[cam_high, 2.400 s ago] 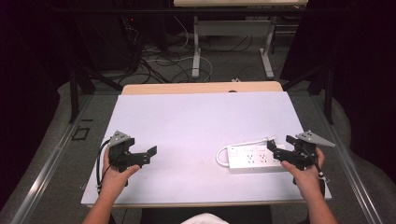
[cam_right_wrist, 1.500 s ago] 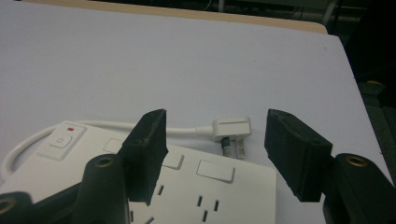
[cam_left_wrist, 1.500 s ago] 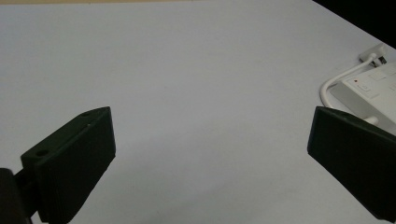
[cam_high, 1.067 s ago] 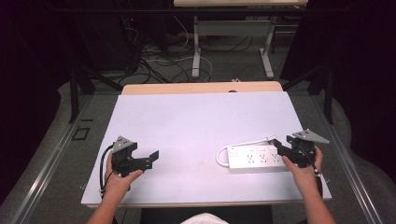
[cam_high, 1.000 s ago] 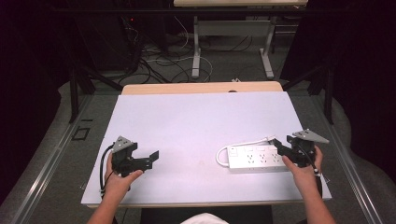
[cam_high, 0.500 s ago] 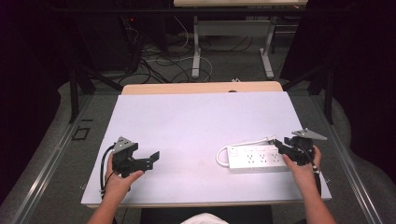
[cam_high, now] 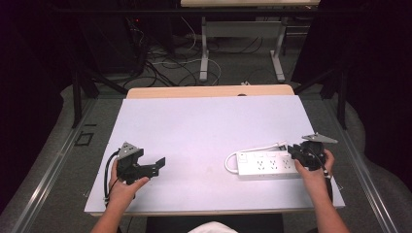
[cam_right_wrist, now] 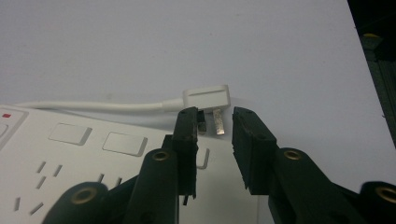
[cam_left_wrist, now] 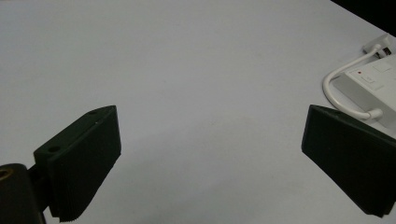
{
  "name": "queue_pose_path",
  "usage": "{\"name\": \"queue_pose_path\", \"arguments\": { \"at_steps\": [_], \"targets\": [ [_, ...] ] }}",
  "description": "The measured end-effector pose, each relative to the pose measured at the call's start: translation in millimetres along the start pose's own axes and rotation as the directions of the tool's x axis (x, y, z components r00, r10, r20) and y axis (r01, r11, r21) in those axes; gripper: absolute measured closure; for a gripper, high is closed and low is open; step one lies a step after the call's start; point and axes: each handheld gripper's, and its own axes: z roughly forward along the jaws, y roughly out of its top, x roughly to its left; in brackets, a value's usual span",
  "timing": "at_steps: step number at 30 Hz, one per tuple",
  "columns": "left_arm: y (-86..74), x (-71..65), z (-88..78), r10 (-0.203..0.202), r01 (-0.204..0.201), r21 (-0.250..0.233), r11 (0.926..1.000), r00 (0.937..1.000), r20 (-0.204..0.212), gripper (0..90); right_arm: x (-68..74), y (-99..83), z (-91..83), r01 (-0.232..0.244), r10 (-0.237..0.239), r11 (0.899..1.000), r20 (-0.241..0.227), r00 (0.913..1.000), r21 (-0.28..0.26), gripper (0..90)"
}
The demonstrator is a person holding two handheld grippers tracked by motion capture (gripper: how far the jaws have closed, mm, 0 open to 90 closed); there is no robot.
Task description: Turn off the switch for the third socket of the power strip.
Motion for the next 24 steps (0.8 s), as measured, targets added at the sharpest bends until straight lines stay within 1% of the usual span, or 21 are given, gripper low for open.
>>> {"name": "queue_pose_path", "arguments": {
  "at_steps": [3,4,6,7,8,10,11,15,18,21,24],
  "targets": [
    [-0.1,0.2,0.1,0.000,0.000,0.001,1.0000,1.0000,-0.001,4.6,-0.5,-0.1,1.4,-0.014,0.014,1.000,0.004,0.9999,0.005,75.0],
    [-0.1,0.2,0.2,0.000,0.000,0.002,1.0000,1.0000,-0.001,4.6,-0.8,-0.5,2.7,-0.041,0.041,0.999,-0.001,0.9992,0.016,75.5],
    [-0.1,0.3,0.3,-0.001,0.001,0.002,1.0000,1.0000,-0.001,4.6,-2.1,-0.7,3.4,-0.042,0.042,0.999,-0.004,0.9991,0.018,75.7],
    [-0.2,0.3,0.5,-0.001,0.001,0.002,1.0000,1.0000,-0.001,4.6,-2.1,-1.0,3.8,-0.067,0.068,0.997,-0.010,0.9977,0.029,76.4],
    [-0.3,0.4,0.6,-0.001,0.001,0.002,1.0000,1.0000,-0.002,4.6,-3.1,-1.2,4.5,-0.068,0.069,0.997,-0.011,0.9976,0.030,77.1],
    [-0.5,0.8,0.8,-0.002,0.002,0.003,1.0000,1.0000,-0.001,4.6,-3.7,-1.6,5.8,-0.093,0.094,0.995,-0.009,0.9956,0.040,77.8],
    [-0.5,1.0,0.8,-0.001,0.001,0.003,1.0000,1.0000,-0.002,4.6,-5.5,-1.7,7.0,-0.095,0.096,0.994,-0.022,0.9951,0.048,78.2],
    [-0.6,1.6,1.3,-0.002,0.002,0.003,1.0000,1.0000,-0.003,4.6,-5.7,-2.2,8.2,-0.099,0.100,0.993,-0.031,0.9944,0.058,78.9],
    [-0.8,2.3,1.3,-0.002,0.002,0.006,1.0000,1.0000,-0.008,5.0,-4.0,-1.7,9.0,-0.110,0.113,0.992,-0.032,0.9931,0.068,81.2],
    [-0.8,2.5,1.5,-0.007,0.007,0.005,1.0000,1.0000,-0.006,5.0,-4.2,-1.6,10.0,-0.098,0.101,0.993,-0.032,0.9944,0.071,82.9],
    [-0.9,2.5,1.4,-0.007,0.007,0.005,1.0000,1.0000,-0.007,5.1,-3.7,-1.6,11.2,-0.104,0.106,0.992,-0.030,0.9939,0.078,84.5]
  ]
}}
